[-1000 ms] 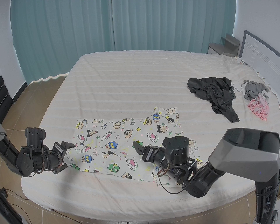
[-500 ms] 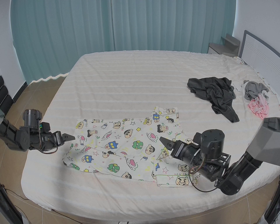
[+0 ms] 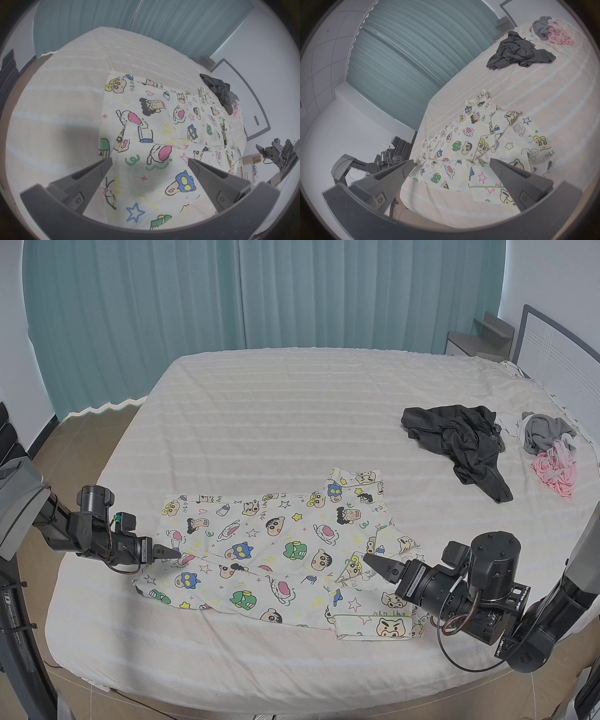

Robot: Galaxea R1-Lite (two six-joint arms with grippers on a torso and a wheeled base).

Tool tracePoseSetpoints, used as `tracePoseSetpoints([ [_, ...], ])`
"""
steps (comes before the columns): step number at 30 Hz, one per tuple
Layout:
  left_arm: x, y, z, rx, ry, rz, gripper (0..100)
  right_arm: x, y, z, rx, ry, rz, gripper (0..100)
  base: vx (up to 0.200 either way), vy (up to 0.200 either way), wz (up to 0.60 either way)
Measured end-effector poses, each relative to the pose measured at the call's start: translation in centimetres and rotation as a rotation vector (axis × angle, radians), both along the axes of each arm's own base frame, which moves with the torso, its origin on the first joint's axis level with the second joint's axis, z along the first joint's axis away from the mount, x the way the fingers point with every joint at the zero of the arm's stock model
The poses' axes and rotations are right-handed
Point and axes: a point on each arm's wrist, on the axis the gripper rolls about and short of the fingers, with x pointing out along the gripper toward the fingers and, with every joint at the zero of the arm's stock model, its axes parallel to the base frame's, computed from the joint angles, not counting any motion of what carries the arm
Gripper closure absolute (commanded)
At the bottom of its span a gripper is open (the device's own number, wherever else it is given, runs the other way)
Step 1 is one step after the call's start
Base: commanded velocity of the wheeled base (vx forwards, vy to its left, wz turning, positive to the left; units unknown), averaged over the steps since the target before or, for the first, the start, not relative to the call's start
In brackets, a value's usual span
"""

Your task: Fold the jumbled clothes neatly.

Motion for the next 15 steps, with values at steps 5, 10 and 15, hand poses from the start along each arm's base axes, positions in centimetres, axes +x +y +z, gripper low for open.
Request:
tracePoseSetpoints([
  [5, 0.5, -0.2, -0.9, -0.02, 0.016, -0.005, 0, -0.4, 0.0, -0.2, -0.013, 0.008, 0.014, 0, 0.0, 0.0, 0.0],
  [10, 1.0, -0.2, -1.3, -0.026, 0.02, 0.0, 0, -0.6, 0.2, -0.4, -0.018, 0.014, 0.022, 0, 0.0, 0.0, 0.0],
  [15, 1.9, -0.1, -1.6, -0.028, 0.014, 0.011, 0, -0.8, 0.3, -0.6, -0.022, 0.02, 0.03, 0, 0.0, 0.0, 0.0],
])
